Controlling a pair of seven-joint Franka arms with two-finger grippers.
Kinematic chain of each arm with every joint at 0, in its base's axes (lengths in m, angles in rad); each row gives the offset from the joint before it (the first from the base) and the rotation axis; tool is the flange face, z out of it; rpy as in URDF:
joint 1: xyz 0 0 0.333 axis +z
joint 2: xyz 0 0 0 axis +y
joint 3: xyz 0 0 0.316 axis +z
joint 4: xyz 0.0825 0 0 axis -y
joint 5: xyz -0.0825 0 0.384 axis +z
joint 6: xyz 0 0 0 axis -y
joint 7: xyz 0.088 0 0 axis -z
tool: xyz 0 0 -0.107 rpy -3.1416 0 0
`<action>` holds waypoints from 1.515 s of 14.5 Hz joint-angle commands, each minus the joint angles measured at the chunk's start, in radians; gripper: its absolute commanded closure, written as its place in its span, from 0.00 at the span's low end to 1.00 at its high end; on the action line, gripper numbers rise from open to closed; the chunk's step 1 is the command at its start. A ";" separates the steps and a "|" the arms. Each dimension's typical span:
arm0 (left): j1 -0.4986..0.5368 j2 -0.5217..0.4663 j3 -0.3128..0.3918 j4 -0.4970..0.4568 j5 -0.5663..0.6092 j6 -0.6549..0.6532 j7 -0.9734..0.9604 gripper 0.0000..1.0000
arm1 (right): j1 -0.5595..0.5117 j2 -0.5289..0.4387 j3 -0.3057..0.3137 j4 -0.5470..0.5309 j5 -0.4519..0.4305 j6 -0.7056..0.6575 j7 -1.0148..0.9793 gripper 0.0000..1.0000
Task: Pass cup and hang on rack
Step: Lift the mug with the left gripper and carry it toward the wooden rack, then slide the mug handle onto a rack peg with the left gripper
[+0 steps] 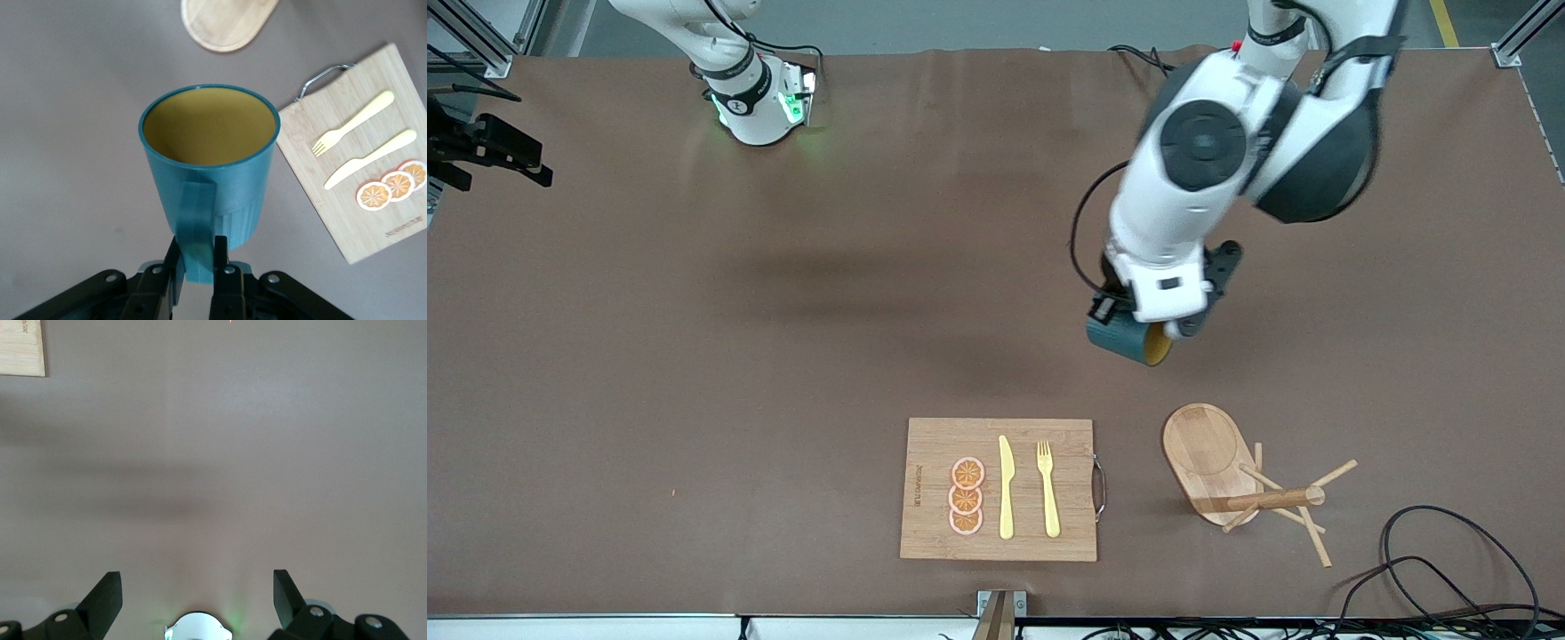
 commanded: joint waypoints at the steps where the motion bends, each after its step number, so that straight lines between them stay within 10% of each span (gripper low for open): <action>1: 0.102 -0.045 -0.009 -0.025 -0.080 -0.052 -0.012 1.00 | 0.001 -0.024 -0.002 -0.020 0.016 0.003 0.014 0.00; 13: 0.415 0.036 -0.012 -0.049 -0.575 -0.105 0.382 1.00 | 0.001 -0.024 -0.002 -0.020 0.016 -0.001 0.011 0.00; 22: 0.443 0.144 -0.013 0.003 -0.764 0.085 0.493 1.00 | 0.000 -0.024 -0.002 -0.020 0.016 0.000 0.011 0.00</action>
